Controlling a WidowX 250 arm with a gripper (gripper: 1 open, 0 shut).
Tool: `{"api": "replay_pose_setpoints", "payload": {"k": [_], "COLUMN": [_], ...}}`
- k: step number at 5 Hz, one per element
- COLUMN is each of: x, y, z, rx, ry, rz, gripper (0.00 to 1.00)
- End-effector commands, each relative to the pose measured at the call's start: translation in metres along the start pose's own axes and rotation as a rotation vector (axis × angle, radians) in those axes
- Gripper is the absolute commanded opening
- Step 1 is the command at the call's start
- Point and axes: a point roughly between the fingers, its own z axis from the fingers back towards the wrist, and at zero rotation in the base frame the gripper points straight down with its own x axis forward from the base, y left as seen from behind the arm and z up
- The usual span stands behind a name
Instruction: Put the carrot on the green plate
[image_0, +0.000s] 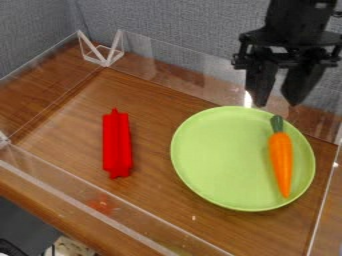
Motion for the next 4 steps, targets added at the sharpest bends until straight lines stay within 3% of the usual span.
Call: {"api": "replay_pose_setpoints", "payload": {"k": [1, 4], "x": [-0.001, 0.003], "y": [-0.012, 0.018], "z": [0.02, 0.014], "rx": [-0.054, -0.071], "ry": [-0.021, -0.034], "rz": [0.02, 0.035], "gripper": [1.0, 1.0]}}
